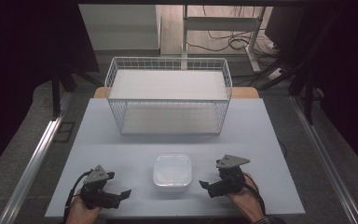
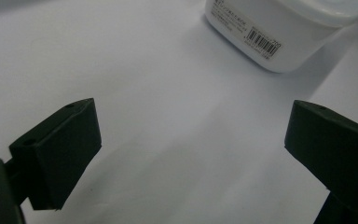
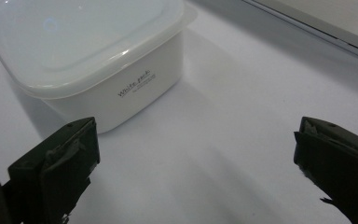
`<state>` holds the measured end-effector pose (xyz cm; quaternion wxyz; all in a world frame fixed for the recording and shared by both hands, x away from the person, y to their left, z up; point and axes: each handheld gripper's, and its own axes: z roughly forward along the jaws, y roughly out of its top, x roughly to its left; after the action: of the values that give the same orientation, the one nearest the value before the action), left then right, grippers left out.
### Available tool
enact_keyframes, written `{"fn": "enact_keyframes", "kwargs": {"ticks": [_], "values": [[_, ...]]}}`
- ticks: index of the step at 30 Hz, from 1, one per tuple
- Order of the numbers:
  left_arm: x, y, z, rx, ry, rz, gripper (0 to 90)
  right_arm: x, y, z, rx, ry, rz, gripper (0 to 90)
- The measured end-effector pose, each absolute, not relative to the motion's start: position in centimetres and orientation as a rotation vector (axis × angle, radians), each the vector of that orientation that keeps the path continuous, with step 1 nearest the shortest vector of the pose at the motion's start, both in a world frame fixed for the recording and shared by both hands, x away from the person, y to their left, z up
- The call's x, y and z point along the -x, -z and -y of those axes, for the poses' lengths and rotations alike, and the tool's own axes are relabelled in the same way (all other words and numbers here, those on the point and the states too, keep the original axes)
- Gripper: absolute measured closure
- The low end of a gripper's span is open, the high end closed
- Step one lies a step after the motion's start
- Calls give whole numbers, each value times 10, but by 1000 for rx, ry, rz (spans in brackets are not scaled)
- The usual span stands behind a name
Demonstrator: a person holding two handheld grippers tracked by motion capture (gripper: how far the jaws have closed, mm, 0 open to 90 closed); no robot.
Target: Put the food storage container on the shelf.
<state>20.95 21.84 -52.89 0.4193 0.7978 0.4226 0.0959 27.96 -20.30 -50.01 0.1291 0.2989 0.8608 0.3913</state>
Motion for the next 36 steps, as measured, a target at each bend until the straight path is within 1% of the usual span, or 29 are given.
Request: {"fn": "enact_keyframes", "kwargs": {"ticks": [7, 15, 21, 26, 36], "values": [[-214, 524, -209, -2028, -247, -1043, 4, -281, 493, 199, -895, -1199, -2493, 0], [-227, 512, -196, -2002, -200, -992, 2, -283, 488, 185, -870, -1235, -2510, 0], [-239, 507, -179, -2034, -198, -949, 20, -284, 485, 172, -817, -1233, -2526, 0], [-252, 503, -165, -2038, -165, -909, 34, -288, 483, 167, -819, -1245, -2537, 3], [-277, 487, -133, -2081, -158, -845, 33, -296, 479, 153, -852, -1209, -2537, 0]]}}
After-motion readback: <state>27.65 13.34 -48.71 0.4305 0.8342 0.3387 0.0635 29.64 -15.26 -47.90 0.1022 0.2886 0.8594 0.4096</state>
